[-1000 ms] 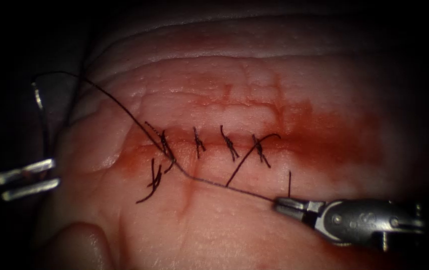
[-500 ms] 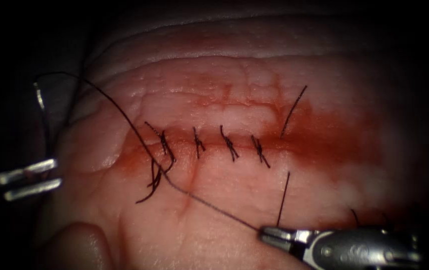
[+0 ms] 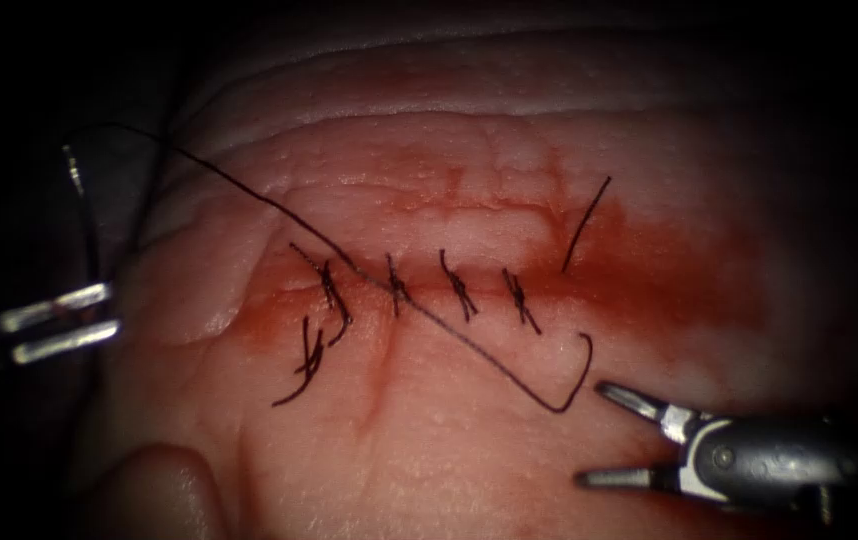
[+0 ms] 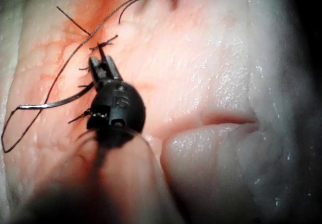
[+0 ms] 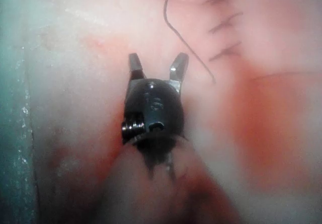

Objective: Wound Closure
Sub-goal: Adjust the suture tail with the right tool.

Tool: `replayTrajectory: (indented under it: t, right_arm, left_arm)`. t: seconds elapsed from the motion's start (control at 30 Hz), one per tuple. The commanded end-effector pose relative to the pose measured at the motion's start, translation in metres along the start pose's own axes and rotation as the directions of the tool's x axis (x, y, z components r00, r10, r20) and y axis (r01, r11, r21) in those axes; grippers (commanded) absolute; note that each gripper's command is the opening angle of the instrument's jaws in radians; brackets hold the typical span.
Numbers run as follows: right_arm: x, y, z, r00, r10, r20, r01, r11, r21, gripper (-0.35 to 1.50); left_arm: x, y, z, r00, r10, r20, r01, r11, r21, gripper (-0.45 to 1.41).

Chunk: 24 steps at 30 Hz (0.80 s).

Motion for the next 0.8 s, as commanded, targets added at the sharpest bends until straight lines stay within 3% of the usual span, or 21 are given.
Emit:
replayTrajectory:
  t: [0.03,0.13,0.23,0.27,0.43,0.57,0.63,0.8]
  right_arm:
    - [-0.001,0.001,-0.0003,0.999,0.049,-0.005,-0.049,0.999,-0.003,1.2]
    - [-0.0012,0.003,-0.0011,0.993,0.118,-0.03,-0.119,0.992,-0.032,1.16]
    - [-0.001,0.0055,-0.0011,0.943,0.331,-0.043,-0.332,0.943,-0.032,0.84]
    - [-0.001,0.0062,-0.0009,0.924,0.376,-0.066,-0.379,0.925,-0.038,0.83]
    - [-0.0014,0.0101,0.0014,0.734,0.666,-0.132,-0.675,0.737,-0.035,0.88]
    - [-0.0027,0.0126,0.0034,0.658,0.738,-0.15,-0.751,0.657,-0.064,0.91]
    - [-0.004,0.0136,0.0052,0.586,0.794,-0.159,-0.809,0.586,-0.055,0.96]
    - [-0.006,0.0144,0.0078,0.542,0.829,-0.136,-0.84,0.54,-0.055,0.98]
  left_arm:
    - [-0.0007,0.0001,0.0006,1.0,-0.001,0.014,0.001,1.0,0.007,-0.45]
    - [-0.0016,-0.0004,0.0009,1.0,-0.001,0.023,0.001,1.0,0.012,-0.45]
    - [-0.0021,-0.0005,0.0013,1.0,0.0,0.024,-0.001,1.0,0.014,-0.45]
    - [-0.0021,-0.0004,0.0014,1.0,0.001,0.024,-0.001,1.0,0.016,-0.45]
    - [-0.0018,0.0,0.0016,1.0,0.001,0.031,-0.002,1.0,0.024,-0.45]
    - [-0.0014,0.0002,0.0014,1.0,0.002,0.025,-0.002,1.0,0.02,-0.45]
    - [-0.0011,0.0005,0.0013,1.0,0.002,0.019,-0.002,1.0,0.017,-0.45]
    - [-0.0003,0.0011,0.0014,1.0,0.004,0.011,-0.004,1.0,0.014,-0.45]
